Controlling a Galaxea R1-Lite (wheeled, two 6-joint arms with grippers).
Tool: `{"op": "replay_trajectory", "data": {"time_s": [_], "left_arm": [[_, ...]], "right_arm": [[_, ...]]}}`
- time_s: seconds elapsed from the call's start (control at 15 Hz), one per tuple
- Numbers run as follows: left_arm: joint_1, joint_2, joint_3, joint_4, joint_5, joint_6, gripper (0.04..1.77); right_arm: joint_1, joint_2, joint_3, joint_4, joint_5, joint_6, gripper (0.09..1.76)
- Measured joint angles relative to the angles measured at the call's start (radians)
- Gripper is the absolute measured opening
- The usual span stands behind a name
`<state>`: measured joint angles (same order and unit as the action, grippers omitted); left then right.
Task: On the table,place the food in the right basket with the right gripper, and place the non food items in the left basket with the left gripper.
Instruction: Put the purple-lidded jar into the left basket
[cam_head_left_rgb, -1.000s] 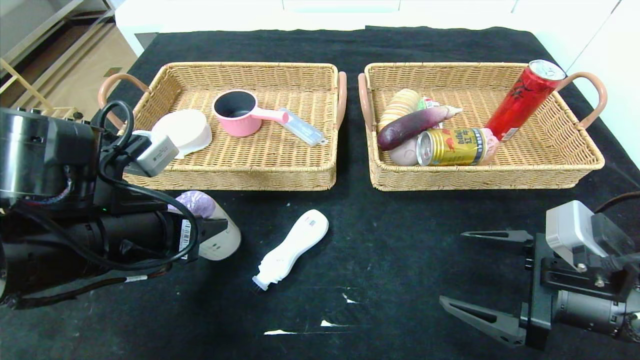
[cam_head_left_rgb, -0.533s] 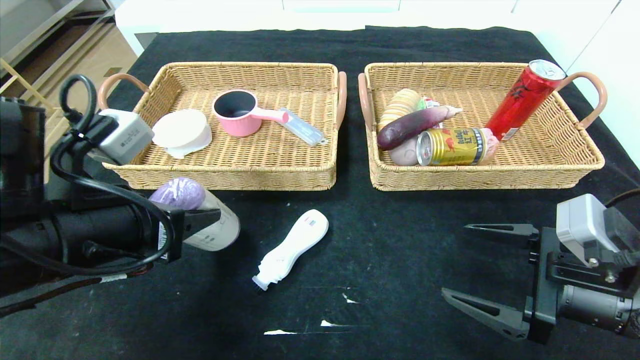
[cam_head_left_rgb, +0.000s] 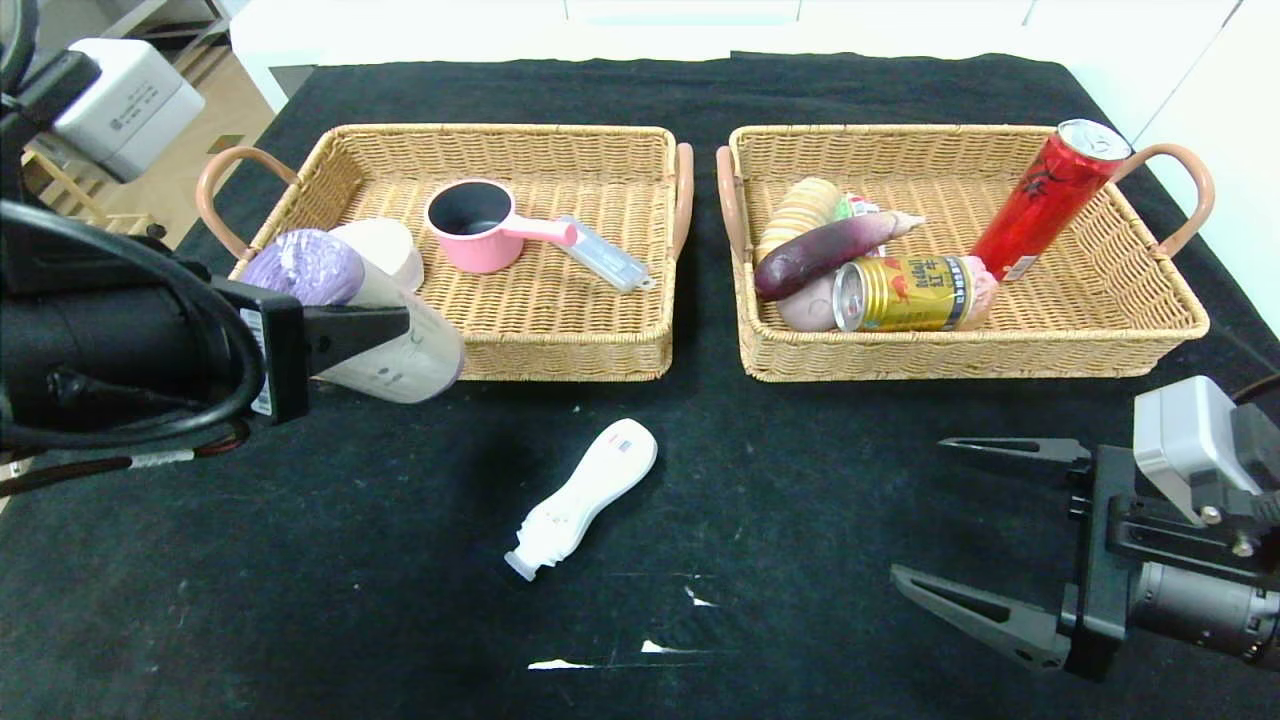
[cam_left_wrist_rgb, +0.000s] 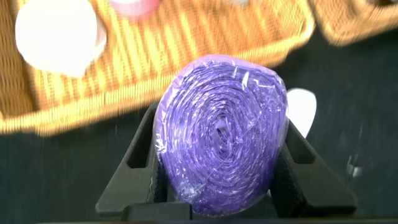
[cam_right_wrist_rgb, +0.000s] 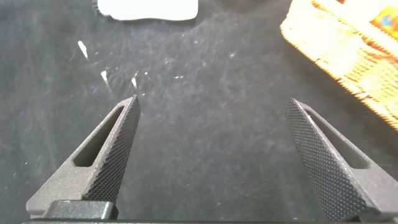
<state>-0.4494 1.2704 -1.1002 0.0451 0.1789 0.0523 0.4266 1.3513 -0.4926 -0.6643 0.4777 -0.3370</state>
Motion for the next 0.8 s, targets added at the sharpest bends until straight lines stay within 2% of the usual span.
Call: {"op": "replay_trajectory", "data": {"time_s": [0.53,0.8], "left_arm": [[-0.002,0.180,-0.139,-0.164,-0.026,0.007,0.91],[-0.036,0.281,-0.201,-0.195,-0.044,0.011,0.91]], "right_arm": [[-0.008,-0.008,-0.001,-0.018,-0.001,0.006,1.71],[-0.008,-0.011,-0.001,-0.019,-0.001,0.002,1.71]]}}
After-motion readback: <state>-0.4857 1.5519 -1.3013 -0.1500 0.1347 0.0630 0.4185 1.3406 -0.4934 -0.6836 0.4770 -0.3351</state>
